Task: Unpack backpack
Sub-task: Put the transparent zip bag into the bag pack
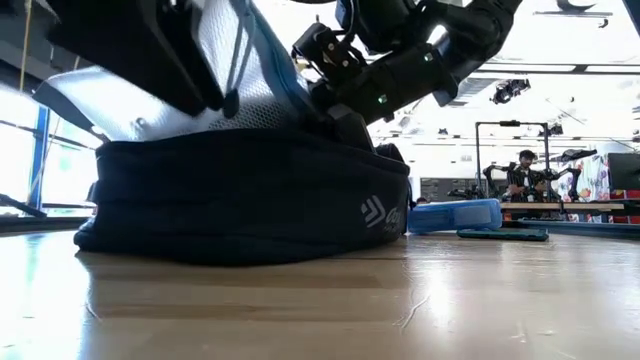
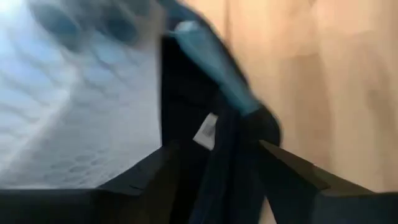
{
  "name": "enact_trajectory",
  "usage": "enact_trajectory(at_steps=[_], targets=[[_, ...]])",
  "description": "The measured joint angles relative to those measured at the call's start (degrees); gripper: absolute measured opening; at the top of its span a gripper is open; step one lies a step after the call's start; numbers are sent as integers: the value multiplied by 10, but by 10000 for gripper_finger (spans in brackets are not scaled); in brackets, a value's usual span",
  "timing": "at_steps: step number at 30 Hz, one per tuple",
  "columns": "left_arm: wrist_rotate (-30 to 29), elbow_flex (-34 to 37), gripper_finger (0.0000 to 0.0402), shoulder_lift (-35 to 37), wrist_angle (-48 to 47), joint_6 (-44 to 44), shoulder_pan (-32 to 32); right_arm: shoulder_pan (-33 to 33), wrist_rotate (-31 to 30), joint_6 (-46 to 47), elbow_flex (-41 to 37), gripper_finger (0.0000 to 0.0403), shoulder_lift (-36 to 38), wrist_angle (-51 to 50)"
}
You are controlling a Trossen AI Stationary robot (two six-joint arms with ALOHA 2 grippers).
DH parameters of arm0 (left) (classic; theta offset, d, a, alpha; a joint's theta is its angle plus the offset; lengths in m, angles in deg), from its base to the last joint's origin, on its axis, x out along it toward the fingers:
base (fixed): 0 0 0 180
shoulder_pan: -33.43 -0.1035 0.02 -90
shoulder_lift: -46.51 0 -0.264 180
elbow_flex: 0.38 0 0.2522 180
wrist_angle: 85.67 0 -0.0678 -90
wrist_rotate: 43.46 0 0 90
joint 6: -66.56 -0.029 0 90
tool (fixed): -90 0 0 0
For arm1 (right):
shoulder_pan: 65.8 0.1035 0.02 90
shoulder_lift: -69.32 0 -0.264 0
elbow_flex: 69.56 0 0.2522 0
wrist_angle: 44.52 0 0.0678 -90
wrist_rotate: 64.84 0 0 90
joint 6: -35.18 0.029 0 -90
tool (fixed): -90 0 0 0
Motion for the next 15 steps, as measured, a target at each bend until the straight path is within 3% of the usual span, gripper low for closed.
enact_trajectory(at_steps=[9, 12, 15], targets=[[69, 62, 196, 0, 33, 18, -34, 0, -1, 0, 0, 81, 0, -12], [72, 67, 175, 0, 33, 19, -42, 0, -1, 0, 0, 81, 0, -13], [84, 67, 127, 0, 41, 14, -46, 0, 1, -3, 0, 81, 0, -17]])
